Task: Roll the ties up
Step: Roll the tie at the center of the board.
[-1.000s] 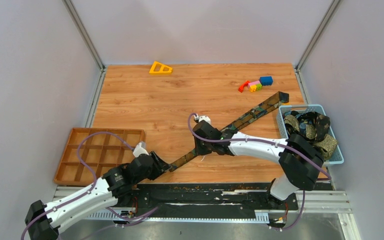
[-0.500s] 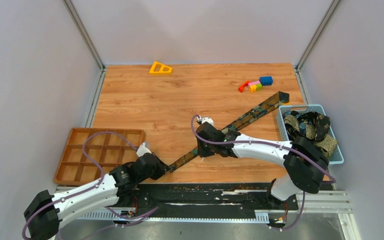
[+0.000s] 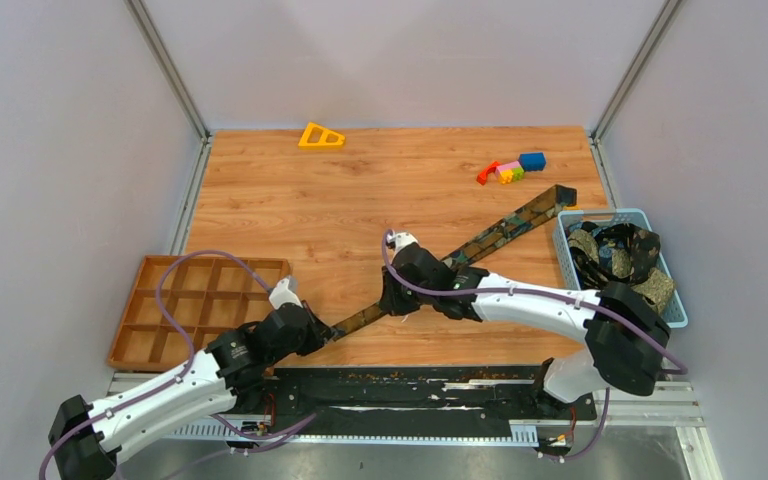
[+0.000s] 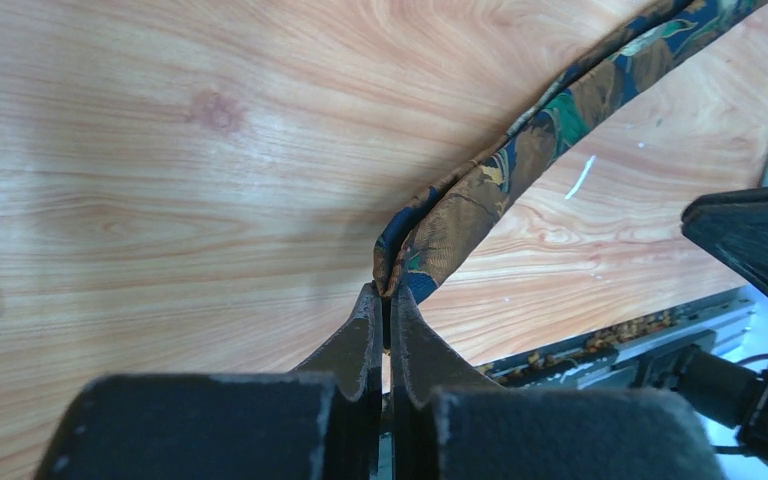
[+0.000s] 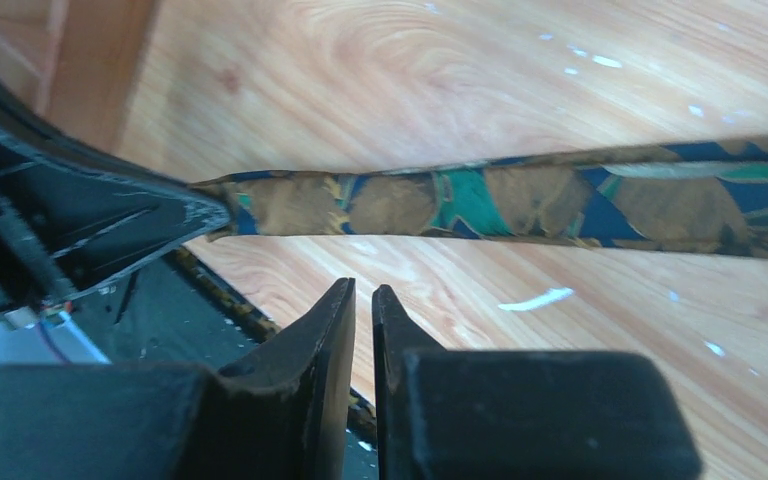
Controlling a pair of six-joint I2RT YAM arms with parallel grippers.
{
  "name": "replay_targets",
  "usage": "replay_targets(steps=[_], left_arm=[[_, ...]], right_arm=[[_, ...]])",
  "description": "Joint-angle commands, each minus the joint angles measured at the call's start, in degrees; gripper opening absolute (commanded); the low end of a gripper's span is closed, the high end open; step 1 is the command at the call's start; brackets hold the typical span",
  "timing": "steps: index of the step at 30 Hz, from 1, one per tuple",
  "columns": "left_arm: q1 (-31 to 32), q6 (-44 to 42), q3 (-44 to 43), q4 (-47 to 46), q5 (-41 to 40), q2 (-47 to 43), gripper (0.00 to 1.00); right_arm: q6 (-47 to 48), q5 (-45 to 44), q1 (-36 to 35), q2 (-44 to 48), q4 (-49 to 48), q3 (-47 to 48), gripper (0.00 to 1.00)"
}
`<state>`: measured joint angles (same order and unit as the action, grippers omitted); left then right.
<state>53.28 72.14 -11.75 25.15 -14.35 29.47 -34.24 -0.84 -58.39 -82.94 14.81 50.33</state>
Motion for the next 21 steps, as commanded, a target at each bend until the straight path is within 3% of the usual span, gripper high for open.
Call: replay_targets(steps=[1,12,21], left_arm=[[0.25,-4.06,-1.96,4.71,-1.70,-0.47,0.00],[0.25,-5.45,-2.49,4.93,-1.22,0.83,0.00],[0.25,-5.34,-2.65,6.45,-1.12,-0.68,0.00]], right_arm=[[0.65,5.99,-1.91,-2.98,-7.47,3.79,0.13],[-2.83,10.95,-6.15,-14.95,-12.03,9.80,0.07],[-2.45,6.23,-6.90,-20.10,-8.90,13.92,0.04]])
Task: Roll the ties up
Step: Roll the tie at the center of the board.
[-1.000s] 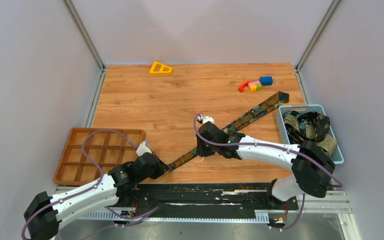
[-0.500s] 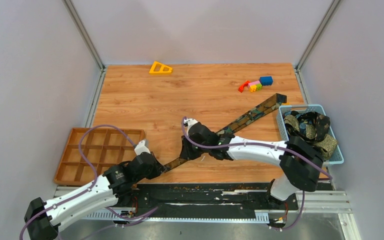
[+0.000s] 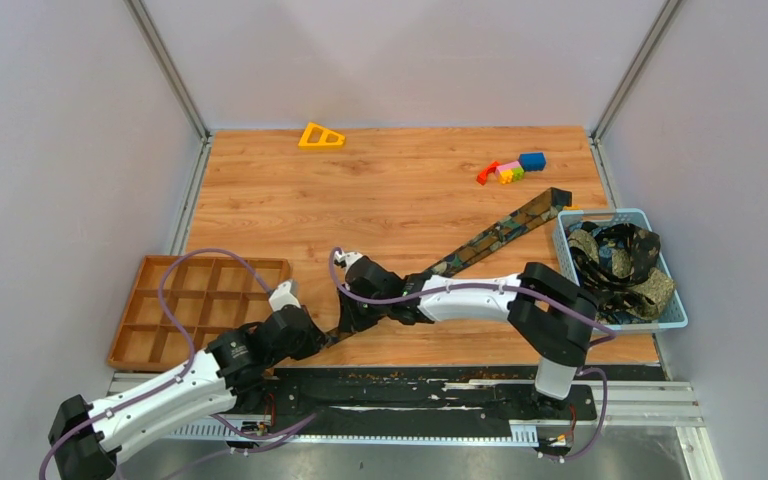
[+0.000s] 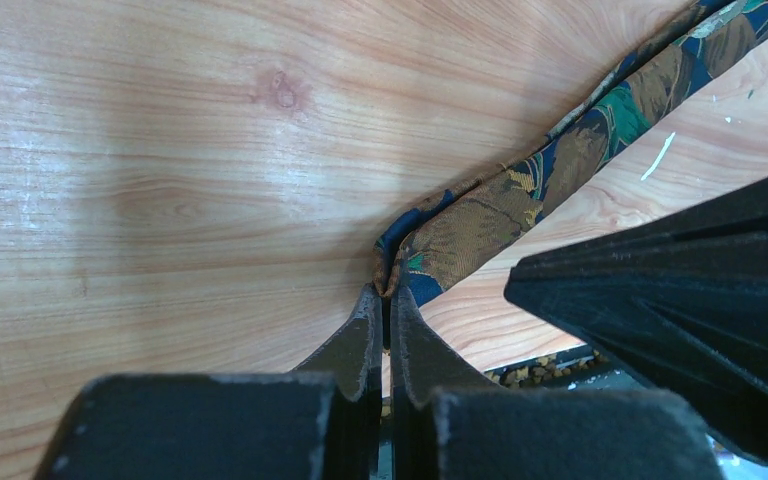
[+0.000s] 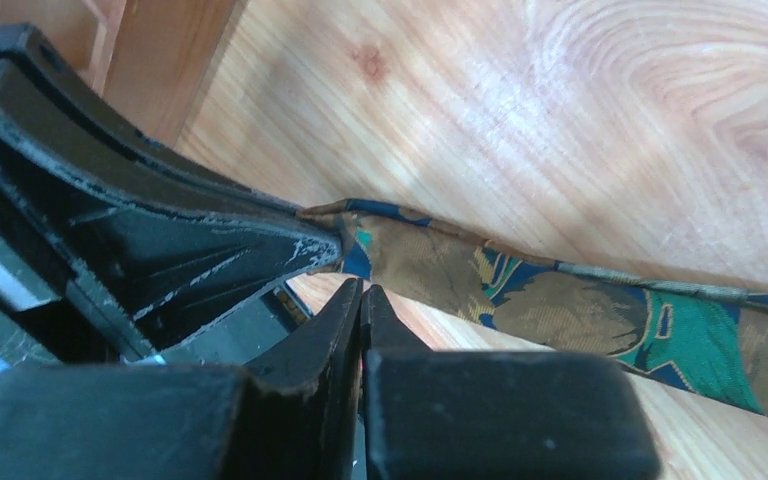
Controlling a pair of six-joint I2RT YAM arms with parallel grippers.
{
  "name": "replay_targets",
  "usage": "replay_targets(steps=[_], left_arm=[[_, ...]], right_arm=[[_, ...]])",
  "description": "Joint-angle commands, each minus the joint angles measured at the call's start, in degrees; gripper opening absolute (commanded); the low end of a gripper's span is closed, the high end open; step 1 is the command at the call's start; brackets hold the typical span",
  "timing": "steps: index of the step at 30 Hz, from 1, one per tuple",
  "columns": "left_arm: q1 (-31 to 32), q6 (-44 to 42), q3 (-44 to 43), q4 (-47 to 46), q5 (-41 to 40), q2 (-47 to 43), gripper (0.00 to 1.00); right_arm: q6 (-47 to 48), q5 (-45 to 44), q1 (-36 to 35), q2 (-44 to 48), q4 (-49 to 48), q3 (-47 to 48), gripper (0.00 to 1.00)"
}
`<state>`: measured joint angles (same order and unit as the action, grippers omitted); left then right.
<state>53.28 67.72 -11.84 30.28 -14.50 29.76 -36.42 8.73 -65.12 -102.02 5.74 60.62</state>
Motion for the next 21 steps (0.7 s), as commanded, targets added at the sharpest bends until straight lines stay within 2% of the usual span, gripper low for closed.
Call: replay_targets(steps=[1,6,21], left_arm=[[0.25,-0.93,-2.65,1.63,-1.04,-1.20,0.00],[0.25,-0.67,-3.13,3.20,-1.23,-2.64,0.00],[0.25,-1.28,-7.62,4.50,-0.97,-1.84,0.00]], right_arm=[[-0.12,-4.48,-0.18,-1.44,1.24,4.17,0.03],[0.15,-8.61,-0.17,-3.31,4.78,4.97,0.02],[-1.46,-6.23,-0.53,-7.30,2.32,3.67,0.01]])
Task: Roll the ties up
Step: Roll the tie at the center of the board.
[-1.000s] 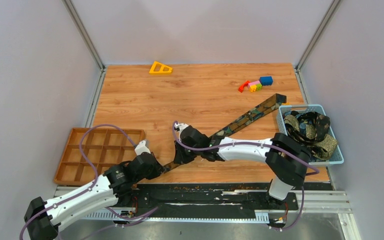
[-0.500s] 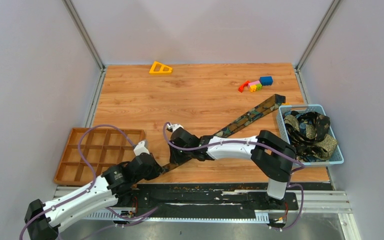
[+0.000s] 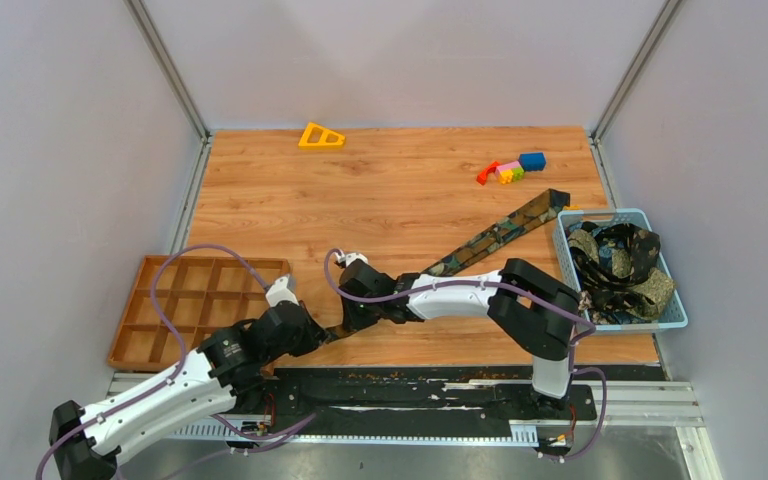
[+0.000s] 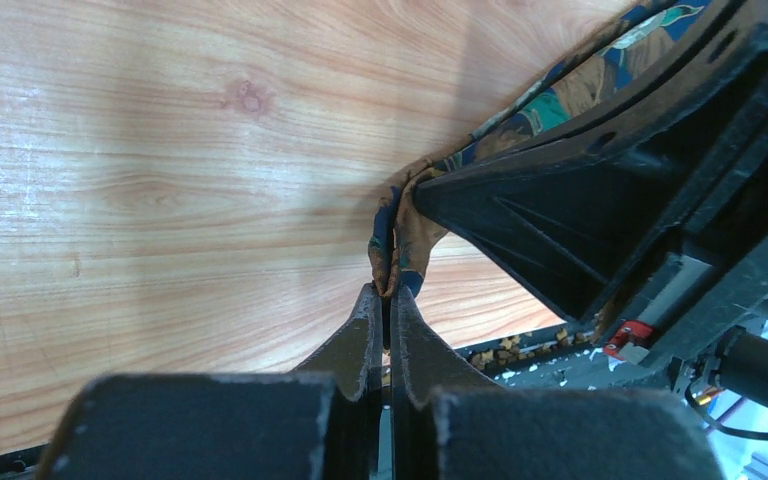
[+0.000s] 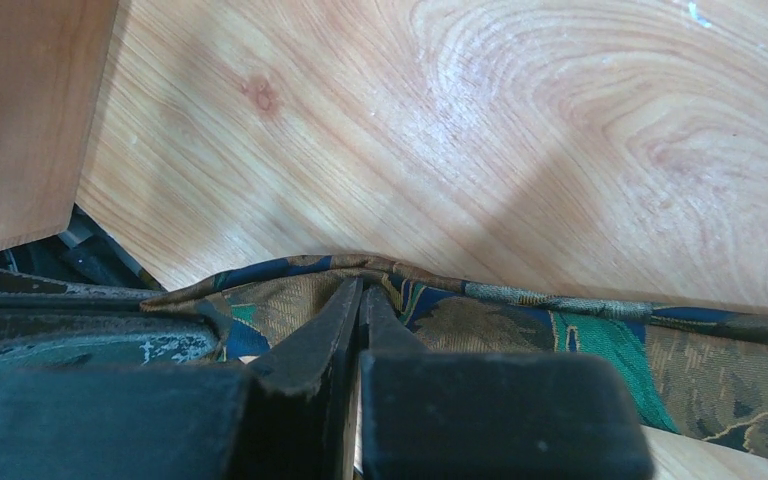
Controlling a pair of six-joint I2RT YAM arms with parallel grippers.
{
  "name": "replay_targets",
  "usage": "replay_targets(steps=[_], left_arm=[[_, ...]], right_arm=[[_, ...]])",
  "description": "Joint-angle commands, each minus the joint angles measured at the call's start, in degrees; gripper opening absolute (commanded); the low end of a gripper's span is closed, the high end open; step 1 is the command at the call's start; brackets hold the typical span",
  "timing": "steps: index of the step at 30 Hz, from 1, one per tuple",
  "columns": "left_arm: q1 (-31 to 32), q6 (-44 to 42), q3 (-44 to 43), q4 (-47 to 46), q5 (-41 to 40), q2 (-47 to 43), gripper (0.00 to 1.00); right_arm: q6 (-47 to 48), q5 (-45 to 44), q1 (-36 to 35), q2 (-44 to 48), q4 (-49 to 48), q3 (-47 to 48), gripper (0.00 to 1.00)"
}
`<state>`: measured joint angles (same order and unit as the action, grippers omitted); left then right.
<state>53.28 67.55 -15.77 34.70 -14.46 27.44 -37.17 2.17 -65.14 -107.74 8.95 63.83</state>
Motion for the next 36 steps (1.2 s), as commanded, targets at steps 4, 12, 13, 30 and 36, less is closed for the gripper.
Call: replay_targets(steps=[4,12,13,30,36], left_arm=[[0.25,-1.78,-5.84,0.31,-1.45,1.57,0.00],[0.18,-3.44,-10.84,0.69,-3.48,7.37,0.00],[0.16,-3.67,-11.20,0.43,-3.59,8.19,0.00],[-0.37,-5.45,-14.07,-4.86,-1.72,16.66,0.00],[-0.46,-5.54,-14.79,-4.02,-1.77,17.10,0.00]], right_arm=[[-1.26,1.29,-0.68,-1.73,-1.73,1.08,0.01],[-0.59,2.74,-0.72,-1.17,-1.56,3.49,0.01],[-0.25,2.60,-0.76,-0.88,-1.14,3.76,0.01],[1.02,0.80,-0.76,2.63,0.02,2.13,0.02],[-0.36,5.44,-0.68,-0.07,-4.01,2.04,0.01]])
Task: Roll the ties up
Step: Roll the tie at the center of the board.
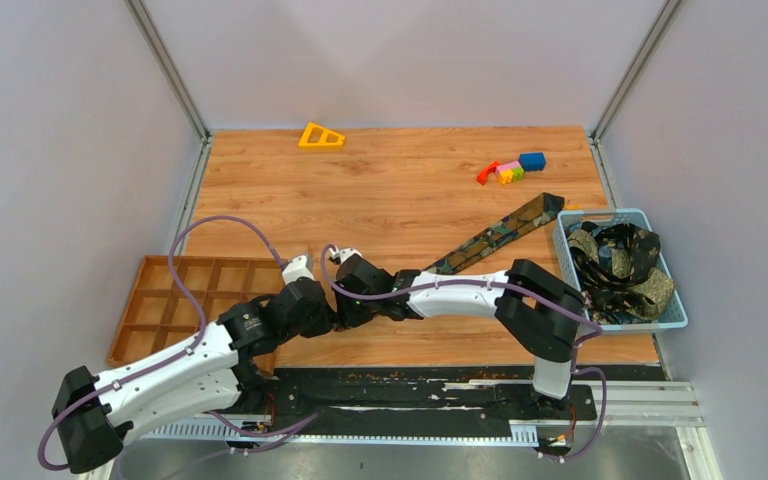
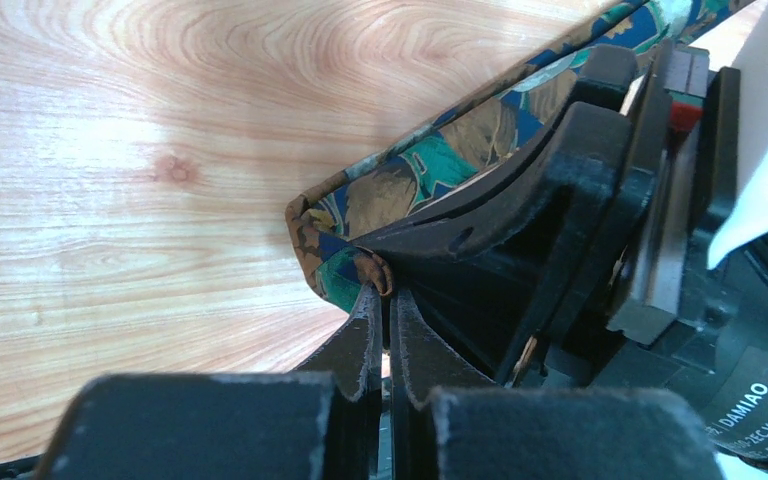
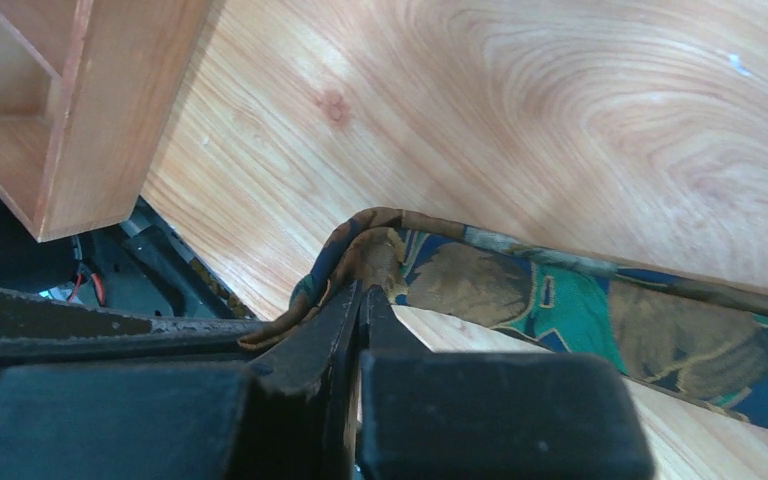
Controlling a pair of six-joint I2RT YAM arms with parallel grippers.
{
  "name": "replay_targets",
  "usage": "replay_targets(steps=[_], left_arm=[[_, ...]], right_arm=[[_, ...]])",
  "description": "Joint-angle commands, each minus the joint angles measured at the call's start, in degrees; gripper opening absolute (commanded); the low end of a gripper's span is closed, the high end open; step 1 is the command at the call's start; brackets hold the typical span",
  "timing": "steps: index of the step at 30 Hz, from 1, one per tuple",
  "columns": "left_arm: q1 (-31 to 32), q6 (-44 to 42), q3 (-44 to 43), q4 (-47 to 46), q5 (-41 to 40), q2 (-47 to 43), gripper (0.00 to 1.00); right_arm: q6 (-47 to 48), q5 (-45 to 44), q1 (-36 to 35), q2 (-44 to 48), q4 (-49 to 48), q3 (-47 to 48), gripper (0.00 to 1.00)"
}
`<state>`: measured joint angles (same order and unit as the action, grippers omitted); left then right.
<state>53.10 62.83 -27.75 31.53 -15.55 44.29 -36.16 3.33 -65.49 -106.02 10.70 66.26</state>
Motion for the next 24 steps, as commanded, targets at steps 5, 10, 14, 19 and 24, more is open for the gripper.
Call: replay_targets(steps=[5,10,14,19,24], left_arm=[[-0.37,-0.65,-3.00,-0.66,-0.97,0.69,0.00],[-0.55,-0.68,-2.77,-2.13,-0.25,2.34,0.00],[-0.60,-0.95,-3.27,-3.85,0.32,4.72,0.00],[-0.63,-1.55,-5.03,-5.43,0.81,8.87,0.00],[-0.72,-2.07,-5.92,-8.09,1.37,13.23,0.00]], right_arm=[[-1.71,6.99,0.11,-2.66,-9.64,-1.56,0.01],[-0.69,6.43,2.35,0.56,-9.24,-3.63,0.01],[1.33,6.31,4.41,5.06,-7.59,-5.38,0.02],[2.97,7.20,7.47,11.81,-5.20,-8.71,0.04],[4.00,5.53,10.76,19.61,-2.61,-12.69,0.06]])
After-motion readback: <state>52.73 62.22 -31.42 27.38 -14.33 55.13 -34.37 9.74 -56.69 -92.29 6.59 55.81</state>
